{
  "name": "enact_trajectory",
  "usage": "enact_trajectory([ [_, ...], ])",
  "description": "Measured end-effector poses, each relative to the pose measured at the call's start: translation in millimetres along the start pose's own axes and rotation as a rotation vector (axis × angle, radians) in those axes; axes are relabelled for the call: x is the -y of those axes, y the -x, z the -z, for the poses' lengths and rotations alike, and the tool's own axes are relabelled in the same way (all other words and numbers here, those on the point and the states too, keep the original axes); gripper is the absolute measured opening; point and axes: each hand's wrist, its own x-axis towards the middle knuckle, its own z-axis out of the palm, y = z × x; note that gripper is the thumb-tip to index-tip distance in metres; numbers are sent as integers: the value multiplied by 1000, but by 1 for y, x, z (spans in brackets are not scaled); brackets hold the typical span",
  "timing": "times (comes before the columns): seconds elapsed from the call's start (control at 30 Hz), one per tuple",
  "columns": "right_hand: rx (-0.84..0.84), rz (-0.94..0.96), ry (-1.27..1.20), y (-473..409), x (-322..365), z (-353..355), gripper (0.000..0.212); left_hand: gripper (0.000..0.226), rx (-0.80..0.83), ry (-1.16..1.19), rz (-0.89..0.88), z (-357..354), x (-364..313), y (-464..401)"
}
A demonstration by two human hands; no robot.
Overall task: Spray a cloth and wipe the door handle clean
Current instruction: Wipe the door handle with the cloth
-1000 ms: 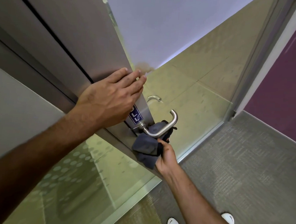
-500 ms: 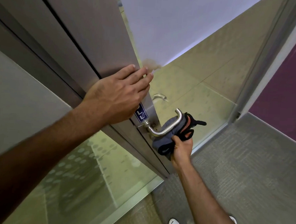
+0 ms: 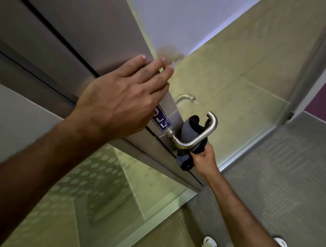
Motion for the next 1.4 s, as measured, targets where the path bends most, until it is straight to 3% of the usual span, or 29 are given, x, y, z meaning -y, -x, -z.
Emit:
enact_trajectory([
  [0.1, 107, 177, 315, -2, -3, 8, 70, 54, -5, 13, 10, 0, 0, 1],
  [0.23, 101, 334, 752, -8, -18, 23, 39, 52, -30, 44, 24, 1, -1, 1],
  [0.3, 78, 376, 896, -4, -23, 29, 43, 52, -33, 51, 19, 1, -2, 0],
  [0.53, -119, 106, 825, 10, -38, 17, 36, 50, -54, 58, 33, 3, -2, 0],
  [0.63, -176, -3, 630, 16, -38, 19, 43, 51, -32, 29, 32, 3, -2, 2],
  [0.7, -163, 15, 424, 18, -28, 9, 54, 51, -29, 24, 35, 3, -3, 2],
  [0.77, -105, 64, 369, 21, -18, -5, 53, 50, -44, 32, 36, 4, -2, 2],
  [0.97, -134, 181, 574, 20, -31, -2, 24, 54, 9, 5, 36, 5, -2, 1],
  [1.13, -472, -220, 71, 25, -30, -11, 37, 57, 31, 25, 33, 9, -2, 2],
  [1.23, -385, -300, -234, 27, -24, -14, 51, 57, 44, 10, 41, 6, -3, 3],
  [1.3, -294, -206, -153, 28, -17, -26, 50, 56, 34, 24, 44, 5, -2, 2],
  [1.4, -212, 68, 259, 34, -20, -30, 41, 56, 31, 10, 46, 5, -2, 1],
])
